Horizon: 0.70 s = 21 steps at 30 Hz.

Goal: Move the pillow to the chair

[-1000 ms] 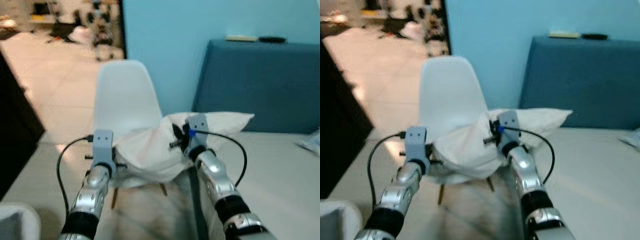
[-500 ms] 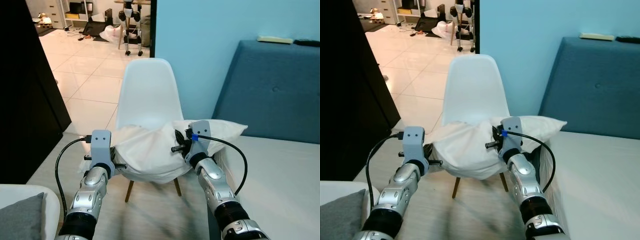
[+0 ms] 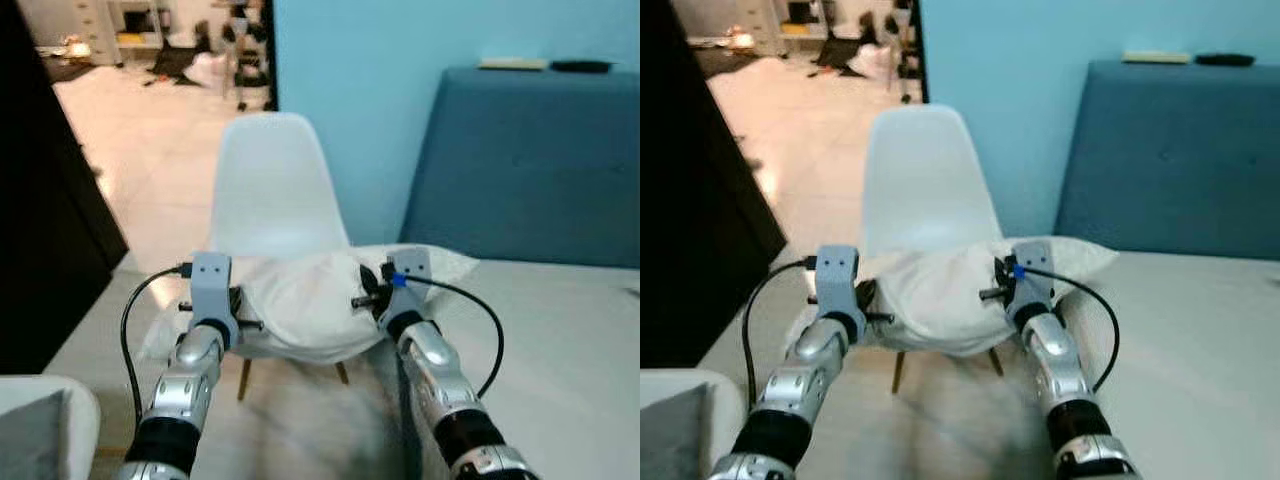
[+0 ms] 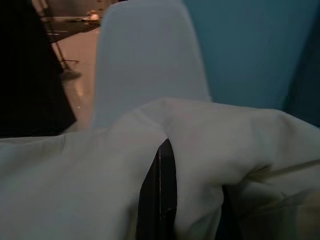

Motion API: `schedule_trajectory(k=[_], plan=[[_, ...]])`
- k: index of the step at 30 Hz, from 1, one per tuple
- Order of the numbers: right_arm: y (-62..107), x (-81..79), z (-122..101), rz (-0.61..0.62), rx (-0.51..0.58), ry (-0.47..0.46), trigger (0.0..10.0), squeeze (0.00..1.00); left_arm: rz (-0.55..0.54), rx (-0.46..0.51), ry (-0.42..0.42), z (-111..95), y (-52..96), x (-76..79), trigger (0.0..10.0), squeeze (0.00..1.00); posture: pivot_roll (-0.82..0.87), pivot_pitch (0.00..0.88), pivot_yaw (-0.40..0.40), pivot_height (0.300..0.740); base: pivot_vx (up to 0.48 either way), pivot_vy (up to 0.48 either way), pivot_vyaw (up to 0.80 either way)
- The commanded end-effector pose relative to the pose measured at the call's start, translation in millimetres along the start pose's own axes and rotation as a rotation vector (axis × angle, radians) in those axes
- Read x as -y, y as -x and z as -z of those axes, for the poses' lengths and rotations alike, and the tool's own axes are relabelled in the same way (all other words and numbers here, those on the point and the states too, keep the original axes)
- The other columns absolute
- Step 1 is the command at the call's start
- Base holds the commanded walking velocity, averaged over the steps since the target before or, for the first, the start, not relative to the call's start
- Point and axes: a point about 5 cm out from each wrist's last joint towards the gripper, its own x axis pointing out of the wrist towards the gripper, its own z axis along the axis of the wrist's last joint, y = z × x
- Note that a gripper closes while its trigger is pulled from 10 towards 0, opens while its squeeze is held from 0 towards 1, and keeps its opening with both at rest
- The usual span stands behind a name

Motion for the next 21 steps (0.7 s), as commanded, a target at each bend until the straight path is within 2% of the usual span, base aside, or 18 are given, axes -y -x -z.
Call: schedule_trajectory(k=[1,10,17,21], plan=[[-7.7,-6.2,-15.5,-0.017,0.062,0.025,10.0,0.00,-0.022,0.019,-0.024,-1.9,0.6,-5.3,10.0,0.00,0.02,0.043,-0.004,0.740,0.000,0.000,0.00],[-11.2,2.5,-24.4,0.053,0.110,0.082,10.0,0.00,0.012,0.084,-0.050,-11.0,1.8,0.1,10.0,0.00,0.03,0.044,-0.011,0.740,0.000,0.000,0.00],[-18.5,1.4,-33.6,0.050,0.128,0.054,10.0,0.00,0.008,0.116,0.014,-20.0,0.3,-0.3,10.0,0.00,0.03,0.043,-0.006,0.740,0.000,0.000,0.00],[-20.8,0.2,-34.9,0.052,0.130,0.048,10.0,0.00,0.018,0.145,0.004,-24.9,0.4,-0.1,10.0,0.00,0.03,0.042,-0.005,0.740,0.287,0.000,0.00]])
